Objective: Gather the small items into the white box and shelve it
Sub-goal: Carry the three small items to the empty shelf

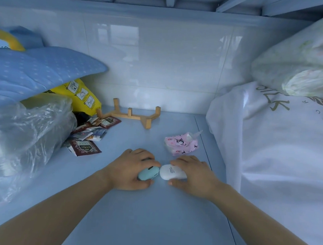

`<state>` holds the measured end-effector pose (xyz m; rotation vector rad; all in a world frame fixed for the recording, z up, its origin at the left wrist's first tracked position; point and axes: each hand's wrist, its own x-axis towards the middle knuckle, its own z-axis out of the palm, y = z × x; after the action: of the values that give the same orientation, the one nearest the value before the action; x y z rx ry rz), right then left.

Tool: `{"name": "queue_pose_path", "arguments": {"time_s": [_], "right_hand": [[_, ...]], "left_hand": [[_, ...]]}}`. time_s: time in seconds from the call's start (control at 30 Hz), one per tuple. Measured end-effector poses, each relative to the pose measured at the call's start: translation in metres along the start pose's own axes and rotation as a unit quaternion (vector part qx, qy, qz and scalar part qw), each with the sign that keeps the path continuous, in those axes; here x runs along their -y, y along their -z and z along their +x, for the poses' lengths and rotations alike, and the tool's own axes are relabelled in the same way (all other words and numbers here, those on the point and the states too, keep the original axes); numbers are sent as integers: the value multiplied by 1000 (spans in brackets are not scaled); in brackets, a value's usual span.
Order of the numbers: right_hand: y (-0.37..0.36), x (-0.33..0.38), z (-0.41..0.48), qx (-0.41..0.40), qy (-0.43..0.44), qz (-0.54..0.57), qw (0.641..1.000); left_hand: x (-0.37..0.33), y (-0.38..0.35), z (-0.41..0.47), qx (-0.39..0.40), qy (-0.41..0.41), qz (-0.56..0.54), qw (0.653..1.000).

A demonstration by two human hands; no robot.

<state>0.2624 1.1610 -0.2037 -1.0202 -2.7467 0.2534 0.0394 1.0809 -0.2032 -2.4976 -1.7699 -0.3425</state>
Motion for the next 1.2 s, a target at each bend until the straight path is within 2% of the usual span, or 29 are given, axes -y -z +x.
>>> {"name": "queue_pose_path", "arguments": {"time_s": [0.1,0.23,0.4,0.47,0.57,0.67,0.8,0.9,1.03,1.2], "right_hand": [[2,1,1,1,-2,-1,1000],[3,3,2,-5,12,-16,1000],[1,5,4,-31,45,-24,998],[-2,8,5,-50,48,-1,998],[-6,15,7,-78,31,25,996],[-6,17,9,-66,27,29,997],[-3,12,8,-6,67,96,993],[-4,10,7,7,89,109,990],[-9,11,9,-25,93,119,988],[-14,13,11,-57,85,125,987]], "left_hand": [[0,-1,-3,-21,7,-23,999],[-5,-5,-5,1,21,31,999],[-20,-11,-4,23,129,71,989],[-25,-12,-3,21,144,83,986],[-27,-10,-1,36,127,109,985],[-22,-5,-1,65,79,108,989],[-1,8,-15,65,-25,18,997],[9,8,-25,52,-36,-22,998],[1,0,-27,31,9,-9,999],[-10,-10,-20,31,135,65,988]]}}
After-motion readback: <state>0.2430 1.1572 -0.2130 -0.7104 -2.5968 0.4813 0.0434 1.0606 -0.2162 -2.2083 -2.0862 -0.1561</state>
